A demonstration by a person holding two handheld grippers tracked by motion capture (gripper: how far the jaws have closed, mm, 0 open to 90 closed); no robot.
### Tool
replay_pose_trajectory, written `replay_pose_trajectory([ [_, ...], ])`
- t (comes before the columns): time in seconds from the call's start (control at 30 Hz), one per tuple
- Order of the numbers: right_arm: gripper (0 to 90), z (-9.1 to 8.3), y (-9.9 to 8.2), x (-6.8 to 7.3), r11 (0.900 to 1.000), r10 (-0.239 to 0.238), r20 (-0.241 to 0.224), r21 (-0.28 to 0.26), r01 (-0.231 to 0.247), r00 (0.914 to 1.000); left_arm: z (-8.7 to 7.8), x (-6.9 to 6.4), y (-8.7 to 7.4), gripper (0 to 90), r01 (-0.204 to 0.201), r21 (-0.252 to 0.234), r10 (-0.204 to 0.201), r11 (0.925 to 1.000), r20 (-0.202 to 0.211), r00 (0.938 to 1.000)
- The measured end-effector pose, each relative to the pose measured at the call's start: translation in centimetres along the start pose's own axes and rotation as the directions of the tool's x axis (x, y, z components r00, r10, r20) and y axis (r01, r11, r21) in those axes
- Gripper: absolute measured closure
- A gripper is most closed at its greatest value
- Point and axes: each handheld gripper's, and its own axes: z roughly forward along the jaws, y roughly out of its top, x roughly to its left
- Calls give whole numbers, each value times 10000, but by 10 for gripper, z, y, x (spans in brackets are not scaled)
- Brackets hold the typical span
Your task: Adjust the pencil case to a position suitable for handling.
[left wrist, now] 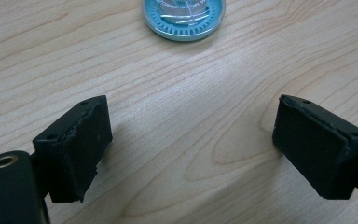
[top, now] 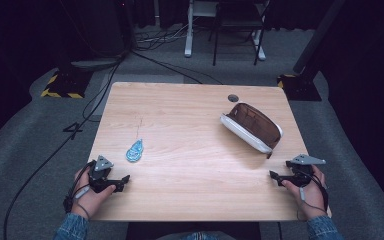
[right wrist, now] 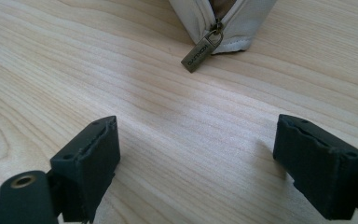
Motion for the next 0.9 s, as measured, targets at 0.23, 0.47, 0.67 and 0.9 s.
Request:
replay_pose_trajectory([
  [0.23,180,-1,-1,0,10000,-59,-65,-61,58,10000,1,0,1,119,61,10,-61,10000,4,10000],
  [0.47,197,-2,-1,0,10000,-10,-57,-83,9,10000,2,0,2,118,-3,1,3,10000,37,10000],
  [0.67,199,-2,-1,1,10000,2,-56,-89,-2,10000,2,1,2,118,-36,4,36,10000,23,10000],
  [0.9,201,-2,-1,0,9999,27,-60,-97,-27,10000,2,0,2,118,-31,3,31,10000,30,10000],
])
